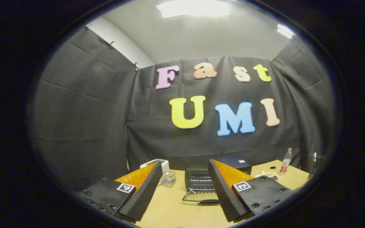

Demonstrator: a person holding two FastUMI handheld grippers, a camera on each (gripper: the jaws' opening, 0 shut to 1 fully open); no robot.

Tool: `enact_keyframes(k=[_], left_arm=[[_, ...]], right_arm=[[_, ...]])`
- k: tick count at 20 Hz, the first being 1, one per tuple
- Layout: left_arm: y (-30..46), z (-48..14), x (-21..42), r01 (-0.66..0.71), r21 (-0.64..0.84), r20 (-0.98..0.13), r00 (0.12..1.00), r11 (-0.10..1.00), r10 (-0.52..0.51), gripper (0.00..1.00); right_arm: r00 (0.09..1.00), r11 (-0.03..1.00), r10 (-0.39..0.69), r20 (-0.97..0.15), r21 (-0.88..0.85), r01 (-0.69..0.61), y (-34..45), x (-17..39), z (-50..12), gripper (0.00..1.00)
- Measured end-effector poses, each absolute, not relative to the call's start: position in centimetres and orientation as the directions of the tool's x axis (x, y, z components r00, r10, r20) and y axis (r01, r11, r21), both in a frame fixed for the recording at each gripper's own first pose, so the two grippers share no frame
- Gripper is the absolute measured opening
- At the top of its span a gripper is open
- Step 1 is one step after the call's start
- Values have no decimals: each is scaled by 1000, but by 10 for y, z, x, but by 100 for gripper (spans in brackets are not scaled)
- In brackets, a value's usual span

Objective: Open the electric oven with the left hand, put the food in, and close the electric oven.

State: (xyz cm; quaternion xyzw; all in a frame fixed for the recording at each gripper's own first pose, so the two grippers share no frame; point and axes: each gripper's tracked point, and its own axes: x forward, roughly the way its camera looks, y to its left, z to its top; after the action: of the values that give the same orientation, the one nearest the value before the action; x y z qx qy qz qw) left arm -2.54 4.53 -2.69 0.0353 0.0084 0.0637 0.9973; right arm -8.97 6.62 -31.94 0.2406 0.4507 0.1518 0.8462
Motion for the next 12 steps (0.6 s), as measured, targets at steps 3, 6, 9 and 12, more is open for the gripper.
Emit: enact_keyframes(k=[3, 6, 9, 12], left_arm=[[52, -32, -26, -141, 68, -23, 990, 988, 143, 99], [56, -34, -23, -148, 77, -26, 988, 986, 151, 99], [61, -34, -24, -164, 78, -22, 986, 983, 166, 99], [66, -35, -19, -166, 67, -20, 986, 984, 168, 99]], right_arm=[[520, 827, 471, -713, 562, 22, 67, -91, -331, 73], [467, 779, 518, -717, 621, 89, 77, -97, -337, 63], [447, 734, 552, -704, 664, 139, 83, -100, -332, 36], [463, 728, 547, -697, 670, 148, 81, -91, -324, 27]])
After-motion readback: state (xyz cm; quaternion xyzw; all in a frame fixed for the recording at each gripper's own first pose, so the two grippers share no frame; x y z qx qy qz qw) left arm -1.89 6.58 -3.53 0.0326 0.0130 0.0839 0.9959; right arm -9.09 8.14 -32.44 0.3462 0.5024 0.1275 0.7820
